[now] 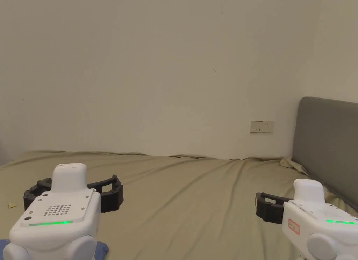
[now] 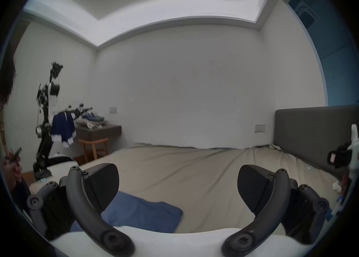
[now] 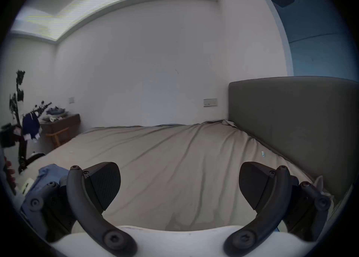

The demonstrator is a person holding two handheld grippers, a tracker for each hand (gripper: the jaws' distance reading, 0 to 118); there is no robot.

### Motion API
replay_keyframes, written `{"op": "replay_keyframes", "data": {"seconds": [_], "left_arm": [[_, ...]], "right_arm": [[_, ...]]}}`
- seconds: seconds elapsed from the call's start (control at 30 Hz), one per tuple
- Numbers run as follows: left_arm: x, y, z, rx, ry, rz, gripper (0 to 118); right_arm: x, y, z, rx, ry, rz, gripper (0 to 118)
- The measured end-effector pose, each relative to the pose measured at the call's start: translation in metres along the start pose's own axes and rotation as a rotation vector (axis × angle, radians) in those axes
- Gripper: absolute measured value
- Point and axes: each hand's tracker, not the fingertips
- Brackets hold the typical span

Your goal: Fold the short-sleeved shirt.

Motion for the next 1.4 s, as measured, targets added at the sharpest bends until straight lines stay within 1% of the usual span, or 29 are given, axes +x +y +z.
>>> {"op": "replay_keyframes", "data": {"seconds": [0.1, 0.23, 0.4, 0.57, 0.67, 0.87, 1.0, 1.03, 1.07, 1.1, 1.13, 1.17, 1.27, 1.4], "left_arm": [[0.000, -0.005, -0.003, -0.019, -0.003, 0.005, 118], [-0.002, -0.004, -0.005, -0.030, -0.006, -0.006, 118], [-0.003, 0.000, -0.006, -0.037, -0.018, 0.012, 118], [-0.002, -0.001, -0.006, -0.031, -0.015, -0.006, 118], [-0.001, -0.002, -0.005, -0.033, -0.015, -0.005, 118], [0.001, -0.006, -0.006, -0.045, -0.023, -0.029, 118], [0.003, -0.005, -0.005, -0.057, -0.041, -0.040, 118], [0.003, -0.005, -0.005, -0.066, -0.058, -0.041, 113], [0.004, -0.005, -0.004, -0.065, -0.061, -0.049, 91], [0.006, -0.006, -0.003, -0.066, -0.057, -0.057, 46], [0.009, -0.008, -0.003, -0.057, -0.036, -0.068, 4], [0.009, -0.011, -0.005, -0.064, -0.026, -0.066, 4], [0.003, -0.015, -0.004, -0.069, -0.033, -0.026, 4], [-0.008, -0.015, 0.000, -0.069, -0.023, -0.040, 4]], "right_arm": [[-0.002, -0.003, 0.003, 0.003, 0.019, 0.000, 118], [-0.004, 0.004, 0.007, 0.014, 0.008, 0.017, 118], [-0.005, 0.011, 0.009, 0.018, 0.021, 0.004, 118], [-0.006, 0.011, 0.010, 0.034, 0.005, 0.020, 118], [-0.006, 0.011, 0.010, 0.030, 0.016, 0.013, 118], [-0.008, 0.008, 0.013, 0.026, 0.024, 0.040, 118], [-0.006, 0.009, 0.016, 0.016, 0.030, 0.018, 118], [-0.007, 0.009, 0.018, 0.006, 0.027, 0.020, 110], [-0.008, 0.008, 0.020, 0.007, 0.030, 0.032, 85], [-0.009, 0.006, 0.022, 0.024, 0.035, 0.056, 36], [-0.011, 0.004, 0.023, 0.027, 0.022, 0.100, 3], [-0.013, 0.002, 0.023, 0.025, 0.006, 0.107, 3], [-0.012, 0.001, 0.029, 0.016, 0.043, 0.084, 3], [-0.021, 0.004, 0.029, 0.016, 0.049, 0.087, 3]]}}
